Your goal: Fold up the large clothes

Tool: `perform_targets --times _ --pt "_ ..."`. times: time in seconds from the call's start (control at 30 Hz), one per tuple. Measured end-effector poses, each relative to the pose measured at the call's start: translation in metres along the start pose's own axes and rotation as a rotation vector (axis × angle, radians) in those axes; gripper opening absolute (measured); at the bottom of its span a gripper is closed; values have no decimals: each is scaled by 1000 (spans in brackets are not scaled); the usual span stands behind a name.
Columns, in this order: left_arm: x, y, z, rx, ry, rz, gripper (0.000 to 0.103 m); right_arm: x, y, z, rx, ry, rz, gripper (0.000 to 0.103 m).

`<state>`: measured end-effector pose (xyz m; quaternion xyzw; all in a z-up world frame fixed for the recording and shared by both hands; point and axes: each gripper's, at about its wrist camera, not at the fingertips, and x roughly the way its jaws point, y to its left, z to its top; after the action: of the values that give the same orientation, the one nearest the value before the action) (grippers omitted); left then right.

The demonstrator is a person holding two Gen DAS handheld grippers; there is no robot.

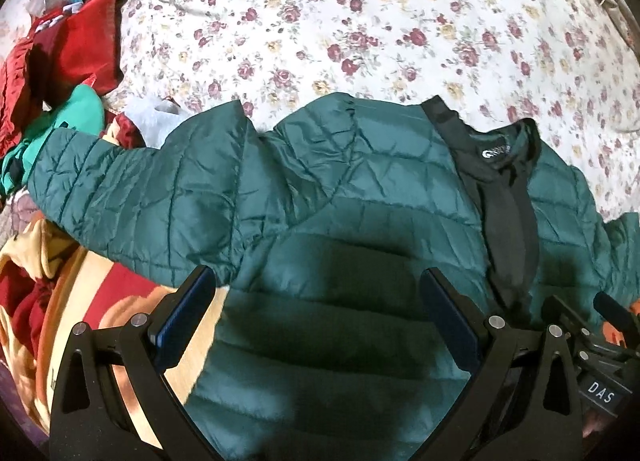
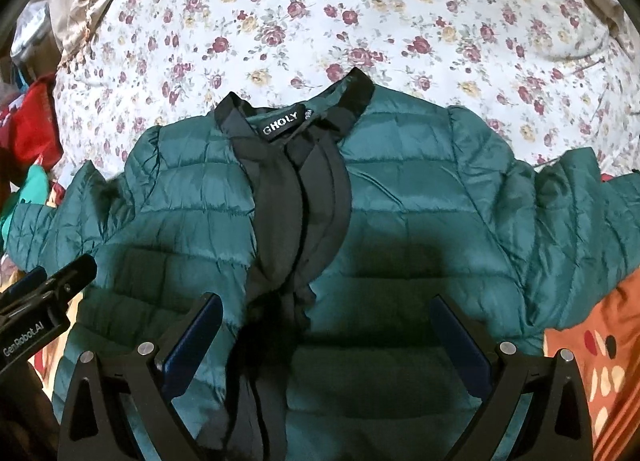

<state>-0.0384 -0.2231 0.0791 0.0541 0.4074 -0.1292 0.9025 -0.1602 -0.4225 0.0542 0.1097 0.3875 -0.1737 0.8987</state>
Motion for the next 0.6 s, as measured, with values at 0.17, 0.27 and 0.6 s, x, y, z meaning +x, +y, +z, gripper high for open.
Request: perform_targets --times 0.17,0.27,0.6 --pt "12 4 5 4 3 19 102 15 6 6 -10 8 -4 103" --pt "18 7 7 5 4 28 102 21 7 8 -7 12 1 103" --pt "31 19 10 -11 10 53 102 36 16 12 -15 16 26 103"
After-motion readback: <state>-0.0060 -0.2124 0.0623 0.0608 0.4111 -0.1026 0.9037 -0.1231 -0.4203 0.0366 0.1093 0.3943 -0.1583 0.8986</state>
